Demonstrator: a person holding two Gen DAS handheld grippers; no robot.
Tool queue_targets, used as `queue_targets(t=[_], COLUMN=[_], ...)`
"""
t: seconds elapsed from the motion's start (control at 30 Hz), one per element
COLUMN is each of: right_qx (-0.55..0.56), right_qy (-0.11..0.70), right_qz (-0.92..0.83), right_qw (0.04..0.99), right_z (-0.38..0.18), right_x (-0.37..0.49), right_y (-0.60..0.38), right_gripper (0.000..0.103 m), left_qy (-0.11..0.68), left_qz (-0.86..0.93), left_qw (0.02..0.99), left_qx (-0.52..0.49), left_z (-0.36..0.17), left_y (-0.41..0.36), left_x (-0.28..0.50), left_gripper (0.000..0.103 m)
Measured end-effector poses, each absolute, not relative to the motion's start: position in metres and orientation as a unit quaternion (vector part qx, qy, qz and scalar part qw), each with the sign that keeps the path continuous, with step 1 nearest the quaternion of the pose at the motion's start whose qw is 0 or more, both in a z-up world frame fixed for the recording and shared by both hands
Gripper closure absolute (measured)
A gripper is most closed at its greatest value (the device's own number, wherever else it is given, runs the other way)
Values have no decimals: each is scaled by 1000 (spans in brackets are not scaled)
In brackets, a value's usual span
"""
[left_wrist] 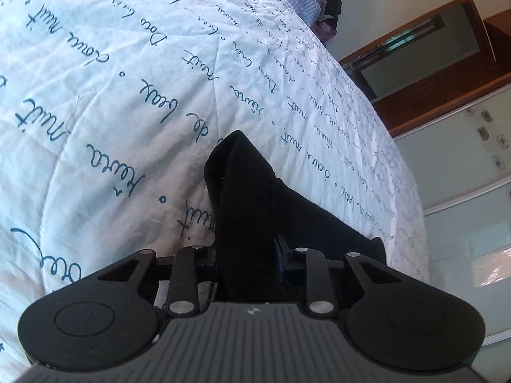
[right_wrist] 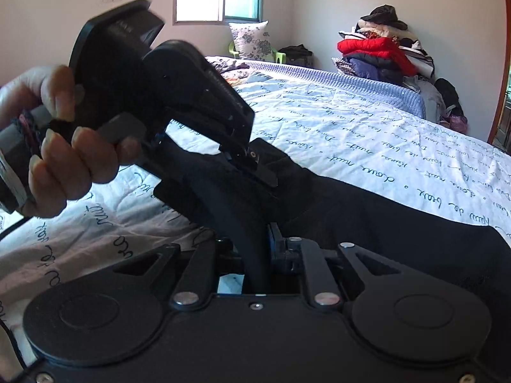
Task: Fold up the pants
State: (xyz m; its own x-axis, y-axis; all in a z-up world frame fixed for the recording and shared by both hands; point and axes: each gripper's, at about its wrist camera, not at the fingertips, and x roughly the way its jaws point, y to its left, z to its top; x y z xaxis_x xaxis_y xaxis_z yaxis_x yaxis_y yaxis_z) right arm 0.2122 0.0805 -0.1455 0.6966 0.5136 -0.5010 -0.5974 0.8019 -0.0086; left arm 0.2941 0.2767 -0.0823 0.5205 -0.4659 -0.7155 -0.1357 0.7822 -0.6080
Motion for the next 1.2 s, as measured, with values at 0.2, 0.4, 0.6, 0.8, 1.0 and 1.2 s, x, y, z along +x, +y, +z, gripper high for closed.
queue_targets(t=[0.2,0.4,0.6,0.8,1.0,1.2], right_qx=[-104,-119,-117,-111,12,203], right_qy=[253,248,249,247,266,276], right_qz=[310,324,325,320,349,370], right_qw=[911,905,905,908,898,864], right_z=[-148,-147,-148,-146,-135,-121], right_x=[211,201,197,197,202,204], right_y=[87,91,87,87,61,-8], right_gripper=[84,72,72,81,71,54], left_qy=[477,483,481,460,454,457], left_qz=[-90,-85,-79,-79,-70,-64], left_qw=[841,840,850,871,880,880], left_qx=[-241,-232,-199,-153,-119,-108], left_z=[-65,-68,-59,-41,-35,-33], left_y=[259,262,252,234,223,219], left_x=[294,292,287,279,276,275], left_gripper=[79,78,80,87,87,87])
